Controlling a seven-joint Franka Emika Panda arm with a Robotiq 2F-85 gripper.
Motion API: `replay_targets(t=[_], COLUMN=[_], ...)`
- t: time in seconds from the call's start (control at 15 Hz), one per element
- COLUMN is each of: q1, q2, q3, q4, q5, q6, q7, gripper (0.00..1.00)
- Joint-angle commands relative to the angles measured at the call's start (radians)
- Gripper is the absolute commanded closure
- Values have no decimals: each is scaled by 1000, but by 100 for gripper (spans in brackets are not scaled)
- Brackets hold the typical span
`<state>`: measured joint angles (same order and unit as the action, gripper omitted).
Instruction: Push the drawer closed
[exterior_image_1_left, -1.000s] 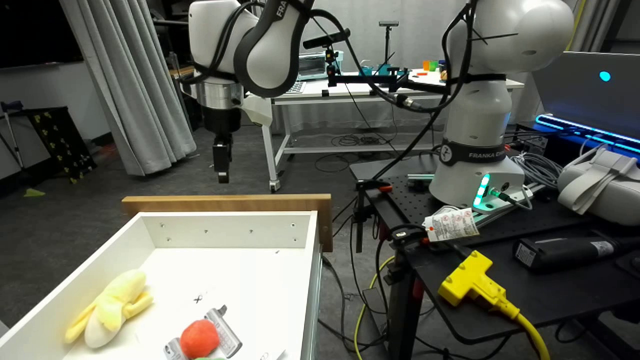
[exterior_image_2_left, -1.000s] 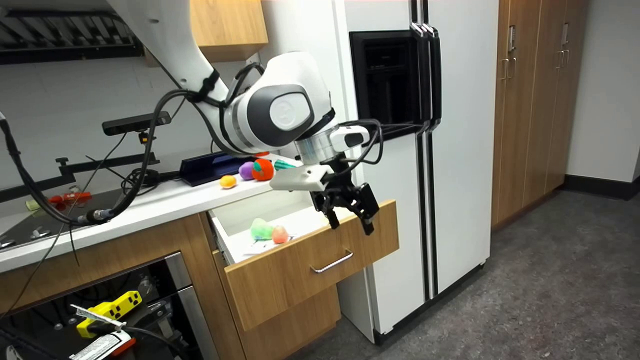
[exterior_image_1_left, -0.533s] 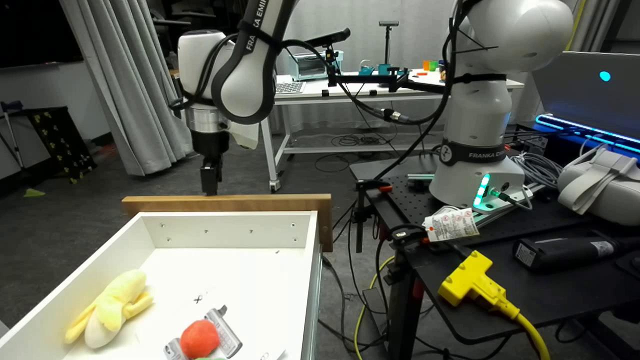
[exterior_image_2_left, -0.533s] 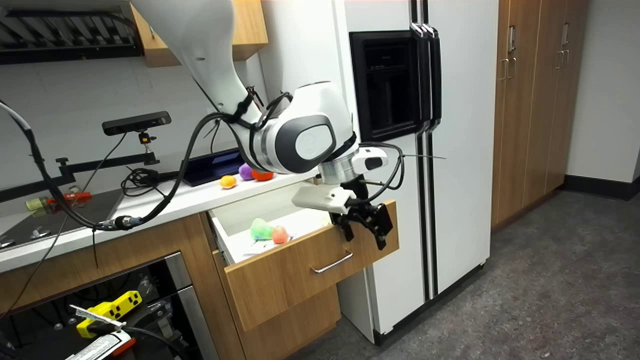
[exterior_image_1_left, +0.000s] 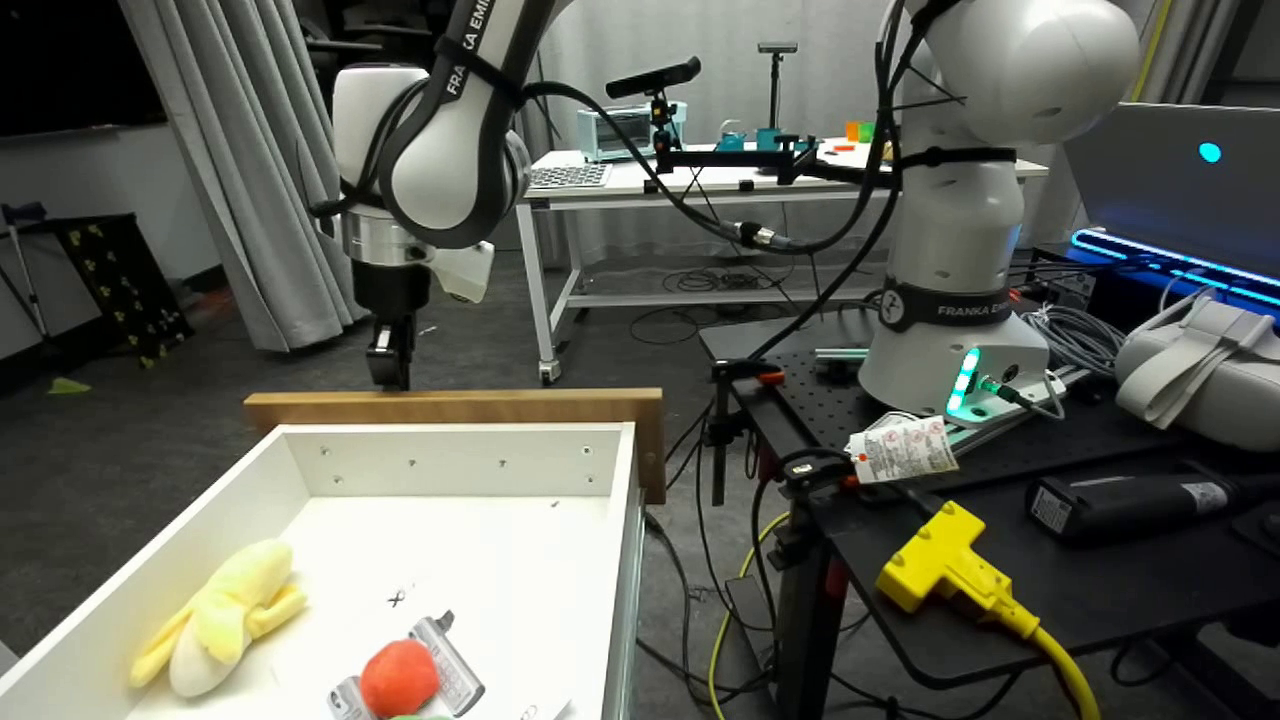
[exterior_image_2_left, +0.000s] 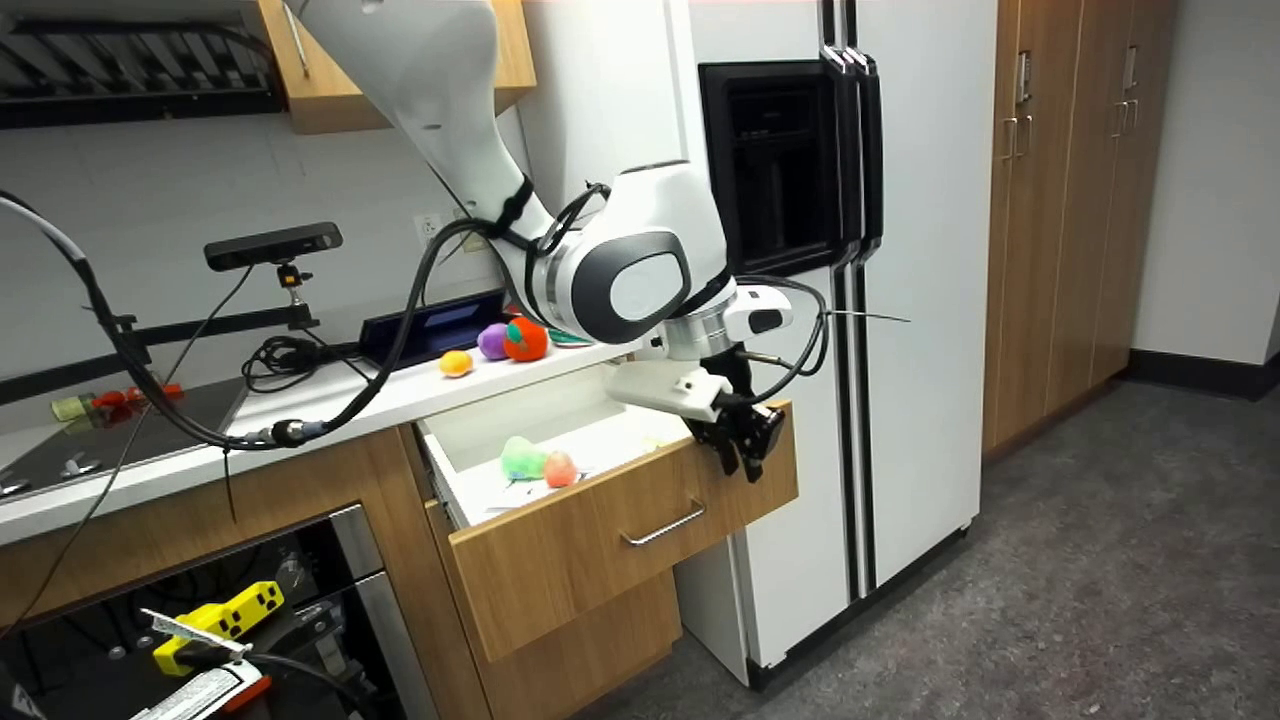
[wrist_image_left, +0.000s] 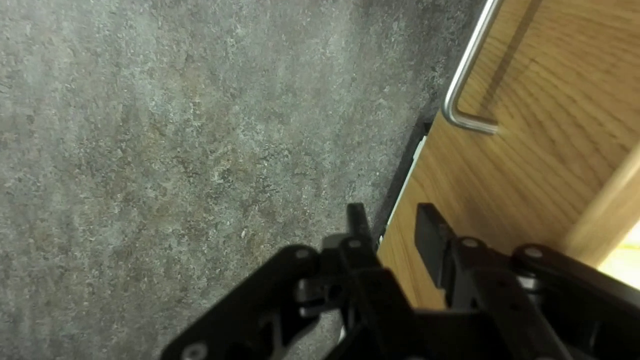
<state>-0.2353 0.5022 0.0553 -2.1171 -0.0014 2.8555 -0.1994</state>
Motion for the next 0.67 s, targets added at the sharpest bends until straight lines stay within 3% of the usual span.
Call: replay_targets(t=[0.0, 0.33, 0.6], q1=[-93, -187, -216], q2=[47, 98, 145], q3=[131, 293, 388], q4=[48, 88, 127], q5=[125, 259, 293], q6=[4, -15, -34], q7=[-106, -229, -303], gripper=[98, 100, 100])
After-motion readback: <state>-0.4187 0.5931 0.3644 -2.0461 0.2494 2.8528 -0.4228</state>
